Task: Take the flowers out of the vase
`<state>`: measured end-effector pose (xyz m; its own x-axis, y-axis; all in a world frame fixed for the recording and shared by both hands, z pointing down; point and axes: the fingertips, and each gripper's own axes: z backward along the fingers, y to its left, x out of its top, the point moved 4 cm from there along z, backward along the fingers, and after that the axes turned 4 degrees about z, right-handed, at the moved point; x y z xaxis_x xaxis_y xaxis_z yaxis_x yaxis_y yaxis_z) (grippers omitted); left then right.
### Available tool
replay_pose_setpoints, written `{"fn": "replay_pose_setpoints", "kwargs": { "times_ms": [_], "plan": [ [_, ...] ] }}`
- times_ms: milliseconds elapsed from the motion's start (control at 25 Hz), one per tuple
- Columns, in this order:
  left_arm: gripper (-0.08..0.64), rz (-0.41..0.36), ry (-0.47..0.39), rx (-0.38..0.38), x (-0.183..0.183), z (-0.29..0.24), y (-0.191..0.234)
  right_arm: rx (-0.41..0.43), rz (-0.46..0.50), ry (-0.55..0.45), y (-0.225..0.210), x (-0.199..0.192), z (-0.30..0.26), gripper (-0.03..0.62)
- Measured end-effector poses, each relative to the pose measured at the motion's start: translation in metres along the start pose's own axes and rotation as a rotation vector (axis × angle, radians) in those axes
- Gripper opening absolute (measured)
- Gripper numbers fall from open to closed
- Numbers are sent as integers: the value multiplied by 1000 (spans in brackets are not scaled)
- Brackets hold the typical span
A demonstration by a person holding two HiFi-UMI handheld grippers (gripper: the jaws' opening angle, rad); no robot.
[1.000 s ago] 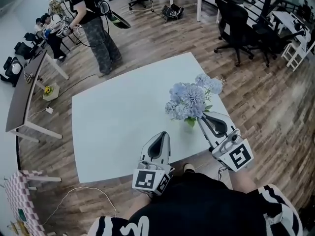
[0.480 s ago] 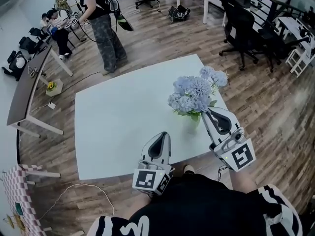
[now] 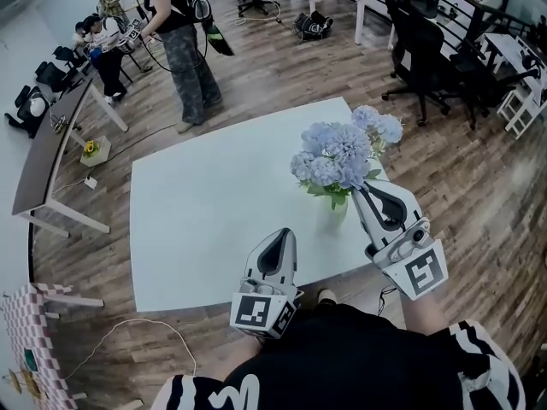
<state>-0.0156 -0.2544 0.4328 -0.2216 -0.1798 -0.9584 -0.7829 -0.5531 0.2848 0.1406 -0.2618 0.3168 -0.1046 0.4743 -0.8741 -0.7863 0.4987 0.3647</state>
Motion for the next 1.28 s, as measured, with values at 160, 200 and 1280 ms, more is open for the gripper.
{"fn": "replay_pose_setpoints", "kwargs": {
  "times_ms": [160, 200, 1280],
  "plan": [
    [5, 1, -3, 8, 1, 0, 1, 11, 46, -1, -3, 5, -5, 26],
    [5, 1, -3, 10, 1, 1, 0, 14, 58, 4, -3, 6, -5, 26],
    [5, 12, -30, 64, 7, 15, 8, 12, 164, -129, -19, 55, -30, 26]
  ]
}}
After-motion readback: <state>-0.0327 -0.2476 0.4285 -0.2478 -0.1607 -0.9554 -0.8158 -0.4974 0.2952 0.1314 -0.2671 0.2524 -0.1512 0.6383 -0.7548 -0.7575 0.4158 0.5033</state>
